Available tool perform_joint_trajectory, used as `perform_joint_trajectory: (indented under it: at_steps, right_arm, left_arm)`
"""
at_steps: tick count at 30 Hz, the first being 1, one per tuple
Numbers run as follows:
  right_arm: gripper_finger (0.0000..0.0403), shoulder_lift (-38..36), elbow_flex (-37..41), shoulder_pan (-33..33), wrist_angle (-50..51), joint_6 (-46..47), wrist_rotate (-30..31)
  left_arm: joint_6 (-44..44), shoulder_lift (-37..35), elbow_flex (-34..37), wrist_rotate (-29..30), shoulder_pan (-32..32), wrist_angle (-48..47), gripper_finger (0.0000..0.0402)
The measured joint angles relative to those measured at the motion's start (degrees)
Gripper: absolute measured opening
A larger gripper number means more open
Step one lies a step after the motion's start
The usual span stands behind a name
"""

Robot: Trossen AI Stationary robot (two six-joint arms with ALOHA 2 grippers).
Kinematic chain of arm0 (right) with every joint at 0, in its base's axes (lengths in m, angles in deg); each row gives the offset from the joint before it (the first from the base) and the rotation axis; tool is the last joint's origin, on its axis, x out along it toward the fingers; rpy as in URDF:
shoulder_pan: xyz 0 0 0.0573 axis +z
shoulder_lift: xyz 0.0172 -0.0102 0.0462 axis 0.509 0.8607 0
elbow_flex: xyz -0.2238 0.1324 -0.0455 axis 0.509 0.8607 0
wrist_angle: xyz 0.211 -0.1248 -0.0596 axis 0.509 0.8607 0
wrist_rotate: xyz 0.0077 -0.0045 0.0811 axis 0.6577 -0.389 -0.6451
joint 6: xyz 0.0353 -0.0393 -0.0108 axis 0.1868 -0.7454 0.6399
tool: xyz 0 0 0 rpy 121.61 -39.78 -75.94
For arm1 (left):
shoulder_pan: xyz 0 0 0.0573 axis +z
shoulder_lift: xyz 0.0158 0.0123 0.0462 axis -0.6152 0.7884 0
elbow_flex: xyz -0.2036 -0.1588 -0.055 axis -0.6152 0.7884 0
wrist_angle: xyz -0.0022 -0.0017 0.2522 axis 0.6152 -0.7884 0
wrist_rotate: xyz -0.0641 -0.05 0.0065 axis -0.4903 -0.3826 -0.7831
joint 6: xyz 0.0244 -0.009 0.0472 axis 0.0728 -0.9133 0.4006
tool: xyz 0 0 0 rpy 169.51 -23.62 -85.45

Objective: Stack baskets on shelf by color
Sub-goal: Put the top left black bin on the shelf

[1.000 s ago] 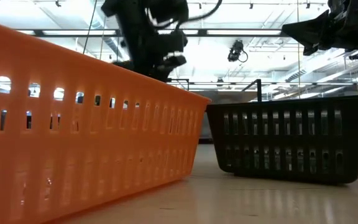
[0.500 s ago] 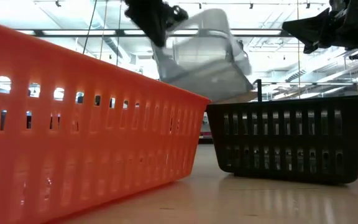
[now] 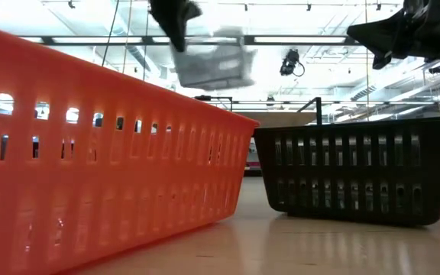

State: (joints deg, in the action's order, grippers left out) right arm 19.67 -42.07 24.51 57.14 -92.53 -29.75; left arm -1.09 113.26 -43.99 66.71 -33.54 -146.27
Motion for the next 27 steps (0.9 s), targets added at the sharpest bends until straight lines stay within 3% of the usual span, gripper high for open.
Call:
perform_joint_trajectory:
  at_steps: [5,10,17,27]
  right_arm:
    - [0.0016,0.0,0.0,0.0,0.4,2.7,0.0]
    - [0.0016,0.0,0.0,0.0,0.6,2.8,0.0]
    - [0.0016,0.0,0.0,0.0,0.6,2.8,0.0]
    - [0.0016,0.0,0.0,0.0,0.6,2.8,0.0]
  left_arm:
    - [-5.1,-0.1,0.8,0.9,8.0,-7.9,0.0007]
    - [-2.6,-0.1,1.4,-2.4,13.2,-8.1,0.0007]
    - [2.4,-0.1,1.4,-4.4,15.7,-5.8,0.0007]
    - [2.1,-0.1,1.4,-7.2,17.7,-5.8,0.0017]
